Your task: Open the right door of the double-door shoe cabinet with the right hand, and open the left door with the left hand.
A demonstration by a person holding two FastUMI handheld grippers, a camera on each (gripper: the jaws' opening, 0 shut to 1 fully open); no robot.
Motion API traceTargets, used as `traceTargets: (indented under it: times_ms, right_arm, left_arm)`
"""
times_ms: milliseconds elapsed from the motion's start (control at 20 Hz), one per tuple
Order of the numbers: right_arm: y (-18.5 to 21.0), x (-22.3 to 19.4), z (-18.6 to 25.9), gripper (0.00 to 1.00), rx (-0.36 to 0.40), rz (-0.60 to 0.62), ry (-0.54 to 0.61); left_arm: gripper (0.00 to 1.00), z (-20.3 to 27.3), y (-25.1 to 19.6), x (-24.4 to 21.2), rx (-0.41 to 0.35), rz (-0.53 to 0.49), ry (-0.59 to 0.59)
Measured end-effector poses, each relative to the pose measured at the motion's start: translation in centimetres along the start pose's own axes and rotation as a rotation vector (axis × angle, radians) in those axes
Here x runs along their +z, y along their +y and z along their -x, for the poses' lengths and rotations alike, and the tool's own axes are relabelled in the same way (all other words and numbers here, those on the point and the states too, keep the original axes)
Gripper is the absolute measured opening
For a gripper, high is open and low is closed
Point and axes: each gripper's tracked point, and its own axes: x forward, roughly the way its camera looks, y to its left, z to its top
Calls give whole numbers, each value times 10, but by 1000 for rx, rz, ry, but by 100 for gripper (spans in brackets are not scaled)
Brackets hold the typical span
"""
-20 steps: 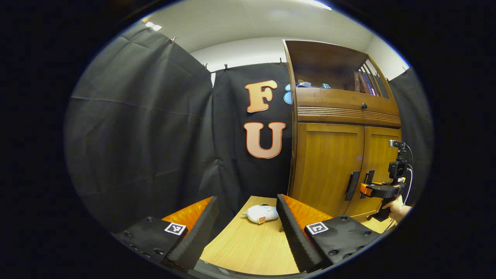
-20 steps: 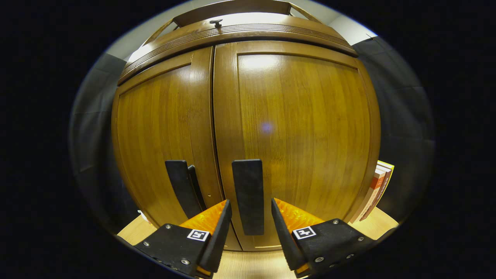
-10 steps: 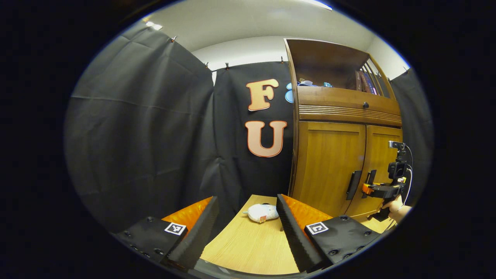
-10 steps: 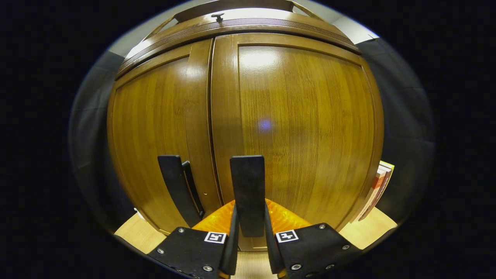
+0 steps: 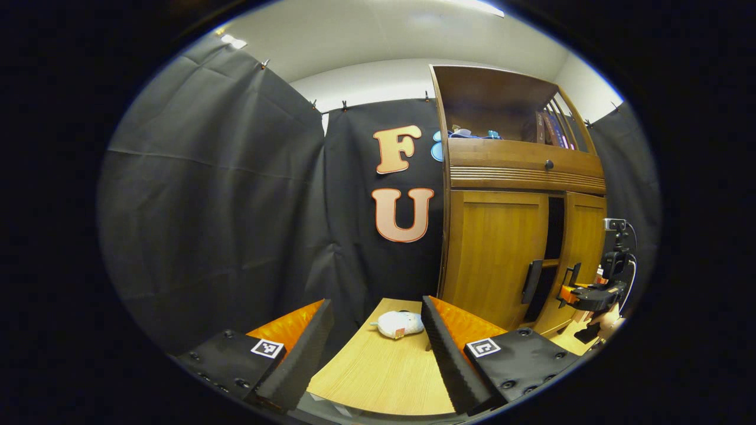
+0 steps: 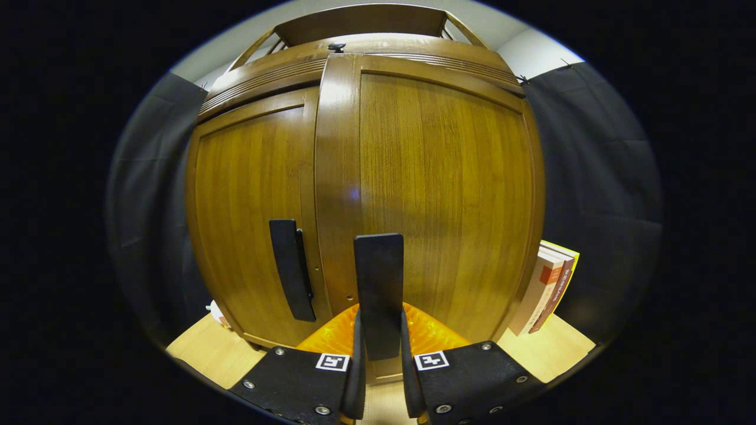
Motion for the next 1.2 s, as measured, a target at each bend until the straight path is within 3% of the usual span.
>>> traceTargets:
  times_ms: [450, 500, 700, 800, 900, 950, 1200]
  right_arm:
    - [-34, -5, 60, 24, -28, -15, -1]
    - [-39, -5, 66, 27, -35, -18, -2]
    - [-63, -7, 92, 16, -80, -23, -3]
    - [-75, -7, 102, 23, -103, -31, -1]
    - [-87, -7, 112, 9, -123, -31, -1]
    - [-94, -8, 116, 12, -134, -30, 0]
    - [-128, -10, 136, 4, -173, -46, 11]
  left_arm:
    - [93, 12, -8, 3, -57, -32, -33]
    - [93, 13, -9, 3, -69, -36, -35]
    - [93, 12, -16, 3, -109, -38, -40]
    - [93, 13, -21, 2, -133, -39, -34]
    - [93, 17, -24, 1, -158, -38, -26]
    - [93, 18, -26, 0, -168, -35, -25]
    - [93, 20, -40, -1, -221, -21, -17]
